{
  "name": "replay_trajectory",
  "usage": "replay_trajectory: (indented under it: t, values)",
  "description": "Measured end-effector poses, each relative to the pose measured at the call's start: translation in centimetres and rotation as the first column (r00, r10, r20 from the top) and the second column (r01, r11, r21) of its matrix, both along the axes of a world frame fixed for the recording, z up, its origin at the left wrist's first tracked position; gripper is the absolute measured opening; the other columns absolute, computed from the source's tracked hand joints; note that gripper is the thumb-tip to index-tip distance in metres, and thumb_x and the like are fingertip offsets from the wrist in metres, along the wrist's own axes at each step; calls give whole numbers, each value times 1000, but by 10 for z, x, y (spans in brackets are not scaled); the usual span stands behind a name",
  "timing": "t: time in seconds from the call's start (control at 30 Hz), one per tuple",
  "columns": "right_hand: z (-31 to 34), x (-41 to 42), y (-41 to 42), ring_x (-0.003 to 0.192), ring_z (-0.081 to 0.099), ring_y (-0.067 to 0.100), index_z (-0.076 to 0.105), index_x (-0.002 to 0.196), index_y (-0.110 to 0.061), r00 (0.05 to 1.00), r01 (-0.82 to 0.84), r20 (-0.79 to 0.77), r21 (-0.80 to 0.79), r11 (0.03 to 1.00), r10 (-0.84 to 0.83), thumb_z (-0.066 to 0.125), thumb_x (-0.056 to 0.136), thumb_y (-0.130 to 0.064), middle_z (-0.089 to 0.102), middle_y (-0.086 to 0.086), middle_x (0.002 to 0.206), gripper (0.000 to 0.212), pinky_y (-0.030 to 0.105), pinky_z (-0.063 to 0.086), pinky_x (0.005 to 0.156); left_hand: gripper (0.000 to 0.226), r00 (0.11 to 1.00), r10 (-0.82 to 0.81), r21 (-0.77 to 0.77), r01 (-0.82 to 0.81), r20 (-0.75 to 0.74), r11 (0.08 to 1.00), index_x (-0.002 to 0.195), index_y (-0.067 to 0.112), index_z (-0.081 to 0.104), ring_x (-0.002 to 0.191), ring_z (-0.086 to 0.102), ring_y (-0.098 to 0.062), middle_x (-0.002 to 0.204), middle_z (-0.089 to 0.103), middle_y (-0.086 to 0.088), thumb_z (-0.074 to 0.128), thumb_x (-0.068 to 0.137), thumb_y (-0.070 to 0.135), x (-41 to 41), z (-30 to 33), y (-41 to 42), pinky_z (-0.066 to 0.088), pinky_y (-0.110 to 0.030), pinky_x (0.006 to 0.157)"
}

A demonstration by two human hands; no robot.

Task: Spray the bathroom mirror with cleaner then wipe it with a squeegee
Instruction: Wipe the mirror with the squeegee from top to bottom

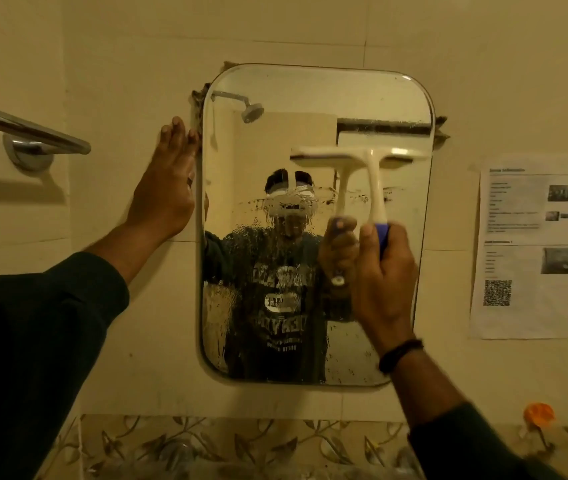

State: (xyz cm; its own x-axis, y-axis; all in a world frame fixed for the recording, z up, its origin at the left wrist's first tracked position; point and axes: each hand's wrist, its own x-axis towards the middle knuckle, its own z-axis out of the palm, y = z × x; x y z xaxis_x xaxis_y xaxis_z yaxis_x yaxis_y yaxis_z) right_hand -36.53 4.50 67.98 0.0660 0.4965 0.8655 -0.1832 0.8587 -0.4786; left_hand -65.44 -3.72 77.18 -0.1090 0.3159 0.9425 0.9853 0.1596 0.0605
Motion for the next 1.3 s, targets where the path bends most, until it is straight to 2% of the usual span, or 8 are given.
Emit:
replay_trajectory:
  t: [0.1,0.27,0.57,0.8,0.93,1.03,1.13,1.3]
  values:
    - [51,3,11,65,54,30,47,100,-16,999,-41,26,-15,999,41,44,101,-33,54,8,81,18,42,53,62,63,1000,-5,4,5,-2,1000,159,20,11,155,-4,-21,168,-1,-2,33,103,1,0,-1,1,23,-49,123]
    - [29,0,21,69,59,32,49,104,-13,998,-36,57,-52,998,39,44,99,-39,60,15,87,27,43,56,63,65,1000,-16,14,16,-1,1000,159,20,11,155,-5,-19,168,-1,-2,33,102,-1,-2,-1,2,20,-47,124]
    - [-100,3,10,56,52,7,47,90,-20,991,120,70,-112,986,-113,41,94,-41,51,-4,70,21,19,46,45,65,1000,0,12,0,-18,1000,159,20,10,155,-4,-22,168,-1,-3,33,101,0,-3,-2,3,20,-48,124]
    - [-26,6,9,53,53,2,49,97,-16,998,51,24,7,999,-51,44,100,-36,54,-6,71,20,14,46,45,64,1000,17,18,-17,-9,1000,159,21,8,155,-3,-23,168,-1,-3,31,103,2,0,-2,3,24,-50,123]
    - [11,-9,9,62,59,22,48,103,-12,994,-73,77,-44,996,77,44,101,-34,62,18,83,23,35,57,54,64,1000,18,19,-18,-9,1000,159,21,8,155,-3,-24,168,-1,-4,31,102,2,0,-2,4,25,-51,122]
    - [-27,-22,5,54,55,5,49,102,-15,996,-13,87,-43,999,17,43,100,-37,60,1,76,23,19,51,47,64,1000,6,21,-6,-13,1000,159,20,9,155,-3,-23,168,0,-4,32,102,2,-2,-2,3,23,-50,123]
    - [-91,-29,-4,54,56,3,51,108,-13,995,11,102,-93,996,-2,42,98,-41,61,-16,78,31,12,44,43,62,1000,0,21,0,-16,1000,159,18,11,155,-3,-22,168,0,-5,31,103,1,-2,-3,3,22,-47,124]
    - [-135,-30,-19,59,57,4,49,99,-24,991,33,133,-155,987,-12,38,91,-55,57,-11,73,33,14,46,46,62,1000,5,16,-4,-19,1000,159,19,9,155,-3,-22,168,-1,-5,30,103,1,-2,-3,3,19,-46,125]
